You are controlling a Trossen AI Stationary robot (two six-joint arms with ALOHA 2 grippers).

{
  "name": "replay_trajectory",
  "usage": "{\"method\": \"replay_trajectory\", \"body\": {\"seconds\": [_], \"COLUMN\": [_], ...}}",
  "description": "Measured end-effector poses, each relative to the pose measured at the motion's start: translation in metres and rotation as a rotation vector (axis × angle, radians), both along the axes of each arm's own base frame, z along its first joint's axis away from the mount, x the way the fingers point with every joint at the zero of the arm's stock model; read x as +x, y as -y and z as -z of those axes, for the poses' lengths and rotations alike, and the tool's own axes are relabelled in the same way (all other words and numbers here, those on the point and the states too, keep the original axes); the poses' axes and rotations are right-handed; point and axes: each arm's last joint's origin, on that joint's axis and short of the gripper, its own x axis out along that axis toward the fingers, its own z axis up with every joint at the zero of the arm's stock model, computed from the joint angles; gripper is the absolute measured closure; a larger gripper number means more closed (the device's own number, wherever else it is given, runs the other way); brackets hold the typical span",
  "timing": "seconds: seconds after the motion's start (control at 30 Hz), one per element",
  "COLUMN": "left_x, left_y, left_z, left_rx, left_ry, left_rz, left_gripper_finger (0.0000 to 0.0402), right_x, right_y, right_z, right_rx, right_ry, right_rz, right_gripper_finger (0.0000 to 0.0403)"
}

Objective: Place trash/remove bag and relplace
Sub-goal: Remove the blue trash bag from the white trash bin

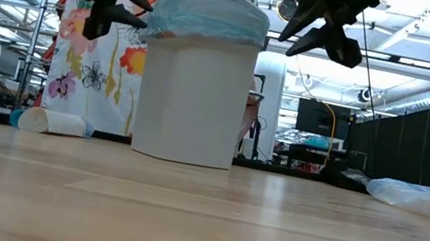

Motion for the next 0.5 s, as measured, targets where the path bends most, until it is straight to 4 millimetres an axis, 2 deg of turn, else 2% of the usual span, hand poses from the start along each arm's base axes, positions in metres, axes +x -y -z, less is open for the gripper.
{"method": "replay_trajectory", "body": {"seconds": [0.13,0.2,0.33,0.5], "left_x": [0.002,0.006,0.025,0.046], "left_y": [0.001,0.008,0.035,0.081], "left_z": [0.0,0.0,0.003,0.004], "left_rx": [0.026,0.077,0.147,0.14], "left_ry": [-0.01,-0.031,-0.048,-0.026], "left_rz": [-0.073,-0.117,-0.078,-0.058], "left_gripper_finger": [0.0263,0.0271,0.0294,0.0316], "right_x": [0.0,0.0,0.0,-0.005], "right_y": [0.0,-0.001,-0.005,-0.013], "right_z": [0.0,0.0,0.001,0.005], "right_rx": [-0.006,0.013,0.045,0.036], "right_ry": [-0.001,0.001,-0.007,-0.073], "right_rz": [-0.007,-0.029,-0.079,-0.124], "right_gripper_finger": [0.0284,0.0284,0.0284,0.0284]}}
